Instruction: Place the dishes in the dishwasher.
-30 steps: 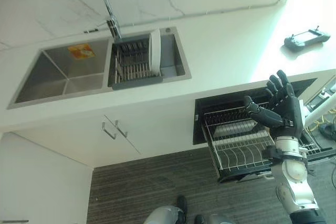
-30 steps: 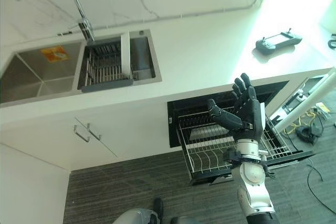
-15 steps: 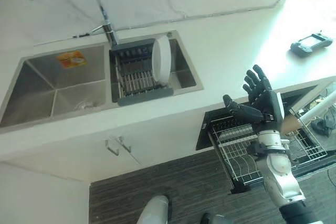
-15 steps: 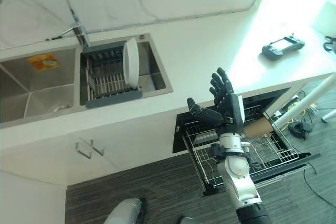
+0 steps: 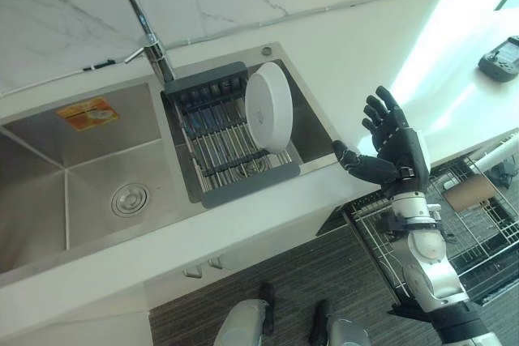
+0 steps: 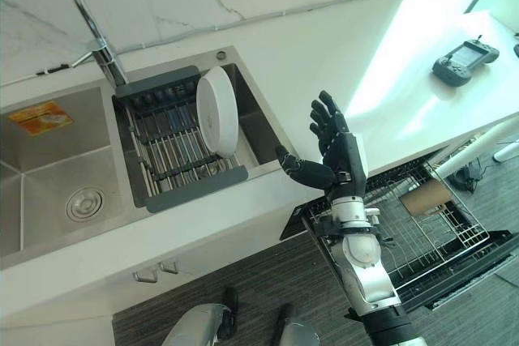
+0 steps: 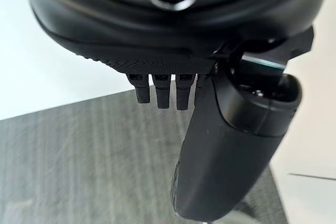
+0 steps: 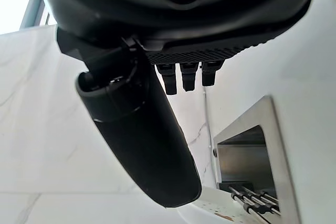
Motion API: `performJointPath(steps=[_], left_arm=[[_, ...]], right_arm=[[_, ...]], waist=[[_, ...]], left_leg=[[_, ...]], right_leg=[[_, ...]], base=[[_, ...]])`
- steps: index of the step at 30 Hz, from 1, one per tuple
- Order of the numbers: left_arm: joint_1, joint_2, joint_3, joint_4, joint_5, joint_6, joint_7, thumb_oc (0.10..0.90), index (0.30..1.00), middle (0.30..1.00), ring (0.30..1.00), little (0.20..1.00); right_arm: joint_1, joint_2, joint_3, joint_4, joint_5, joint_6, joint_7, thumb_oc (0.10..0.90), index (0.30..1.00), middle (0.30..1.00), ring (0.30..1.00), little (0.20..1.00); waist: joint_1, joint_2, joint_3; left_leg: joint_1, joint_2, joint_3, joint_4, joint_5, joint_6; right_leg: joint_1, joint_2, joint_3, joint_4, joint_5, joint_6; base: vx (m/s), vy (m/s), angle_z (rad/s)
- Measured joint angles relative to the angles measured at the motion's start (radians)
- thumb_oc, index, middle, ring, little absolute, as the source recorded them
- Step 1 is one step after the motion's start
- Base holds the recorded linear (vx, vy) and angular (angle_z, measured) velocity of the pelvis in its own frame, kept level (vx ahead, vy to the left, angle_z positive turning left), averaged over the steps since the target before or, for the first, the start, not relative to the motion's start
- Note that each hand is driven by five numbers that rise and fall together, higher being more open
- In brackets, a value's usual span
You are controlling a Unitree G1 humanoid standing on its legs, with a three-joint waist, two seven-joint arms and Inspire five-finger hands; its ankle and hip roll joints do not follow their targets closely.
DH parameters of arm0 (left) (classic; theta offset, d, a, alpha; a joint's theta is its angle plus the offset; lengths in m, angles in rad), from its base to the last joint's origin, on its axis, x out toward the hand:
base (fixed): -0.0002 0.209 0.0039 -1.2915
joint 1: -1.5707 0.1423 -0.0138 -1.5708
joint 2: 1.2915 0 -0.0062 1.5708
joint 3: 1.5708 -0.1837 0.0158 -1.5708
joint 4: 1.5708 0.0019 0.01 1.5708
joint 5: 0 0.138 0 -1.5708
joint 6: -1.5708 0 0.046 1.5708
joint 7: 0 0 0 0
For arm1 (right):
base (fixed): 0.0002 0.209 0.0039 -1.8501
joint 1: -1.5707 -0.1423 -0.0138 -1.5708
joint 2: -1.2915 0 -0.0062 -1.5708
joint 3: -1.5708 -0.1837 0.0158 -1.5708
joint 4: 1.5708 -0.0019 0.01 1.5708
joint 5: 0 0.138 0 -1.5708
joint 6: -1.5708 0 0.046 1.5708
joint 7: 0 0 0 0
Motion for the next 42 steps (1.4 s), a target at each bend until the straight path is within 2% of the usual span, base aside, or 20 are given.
performJointPath(steps=[2, 3, 9, 14, 17, 23, 26, 36, 42], left_arm=[[0.018, -0.024, -0.003, 0.001, 0.0, 0.001, -0.003, 0.8, 0.9, 0.9, 0.9, 0.9], [0.041, -0.061, -0.002, 0.001, 0.0, 0.002, -0.003, 0.8, 0.9, 0.9, 0.9, 0.9], [0.061, -0.071, 0.004, -0.006, 0.005, 0.004, 0.006, 0.8, 0.9, 0.9, 0.9, 0.9], [0.049, -0.068, 0.006, -0.049, 0.009, 0.008, 0.004, 0.8, 0.9, 0.9, 0.9, 0.9], [0.048, -0.069, 0.002, -0.053, 0.01, 0.009, 0.002, 0.8, 0.9, 0.9, 0.9, 0.9], [0.048, -0.07, -0.01, -0.043, 0.045, 0.007, 0.024, 0.8, 0.9, 0.9, 0.9, 0.9], [0.046, -0.07, -0.006, -0.041, 0.037, -0.017, 0.048, 0.8, 0.9, 0.9, 0.9, 0.9], [-0.016, -0.061, -0.009, -0.081, 0.036, -0.086, 0.069, 0.8, 0.9, 0.9, 0.9, 0.9], [-0.052, -0.036, -0.032, -0.088, 0.037, -0.09, 0.067, 0.8, 0.9, 0.9, 0.9, 0.9]], right_arm=[[-0.001, 0.0, -0.002, -0.002, -0.001, 0.0, -0.002, 0.8, 0.9, 0.9, 0.9, 0.9], [0.0, 0.003, -0.001, -0.004, -0.002, 0.001, -0.007, 0.8, 0.9, 0.9, 0.9, 0.9], [0.002, -0.004, -0.02, -0.004, 0.0, 0.001, -0.007, 0.8, 0.9, 0.9, 0.9, 0.9], [0.001, -0.012, -0.032, -0.017, 0.019, 0.006, 0.025, 0.8, 0.9, 0.9, 0.9, 0.9], [-0.007, -0.012, -0.03, -0.019, 0.043, 0.036, 0.048, 0.8, 0.9, 0.9, 0.9, 0.9], [-0.065, -0.01, -0.004, -0.019, 0.074, 0.086, 0.049, 0.8, 0.9, 0.9, 0.9, 0.9], [-0.09, 0.0, 0.01, -0.019, 0.079, 0.099, 0.045, 0.8, 0.9, 0.9, 0.9, 0.9], [-0.098, 0.0, 0.057, -0.018, 0.079, 0.123, 0.042, 0.8, 0.9, 0.9, 0.9, 0.9], [-0.098, 0.004, 0.074, -0.018, 0.08, 0.136, 0.045, 0.8, 0.9, 0.9, 0.9, 0.9]], waist=[[0.007, 0.0, 0.0], [0.01, 0.0, 0.0], [0.009, 0.007, -0.002], [0.01, 0.025, -0.011], [0.012, 0.032, -0.016], [0.02, 0.032, -0.016], [0.039, 0.033, -0.017], [0.035, 0.031, -0.018], [0.031, 0.011, -0.041]], left_leg=[[0.004, 0.001, -0.009, 0.0, -0.002, -0.002], [0.003, 0.004, -0.014, 0.0, -0.003, -0.003], [0.003, 0.01, -0.02, 0.001, 0.0, -0.007], [0.005, 0.01, -0.023, -0.001, 0.0, -0.009], [0.004, 0.009, -0.024, -0.001, -0.002, -0.012], [0.006, 0.009, -0.027, 0.001, 0.0, -0.015], [0.004, 0.006, -0.038, 0.003, 0.003, -0.013], [0.005, 0.004, -0.042, 0.005, 0.008, -0.013], [0.004, 0.004, -0.041, 0.005, 0.006, -0.018]], right_leg=[[0.006, 0.003, -0.002, 0.003, -0.006, -0.005], [0.005, 0.005, -0.01, 0.011, -0.013, -0.004], [0.009, 0.007, -0.027, 0.033, -0.034, -0.012], [0.009, 0.007, -0.03, 0.033, -0.036, -0.012], [0.009, 0.006, -0.027, 0.037, -0.038, -0.011], [0.009, 0.005, -0.028, 0.05, -0.044, -0.014], [0.012, 0.002, -0.041, 0.052, -0.045, -0.016], [0.014, -0.004, -0.048, 0.066, -0.045, -0.016], [0.013, -0.004, -0.049, 0.069, -0.046, -0.017]], base=[[0.07, -0.031, 0.15], [0.06, -0.022, 0.14], [0.03, -0.015, 0.05], [0.02, -0.005, 0.01], [0.05, -0.016, -0.02], [0.04, -0.002, 0.03], [0.03, 0.033, 0.1], [0.0, 0.017, 0.02], [0.0, 0.0, 0.0]])
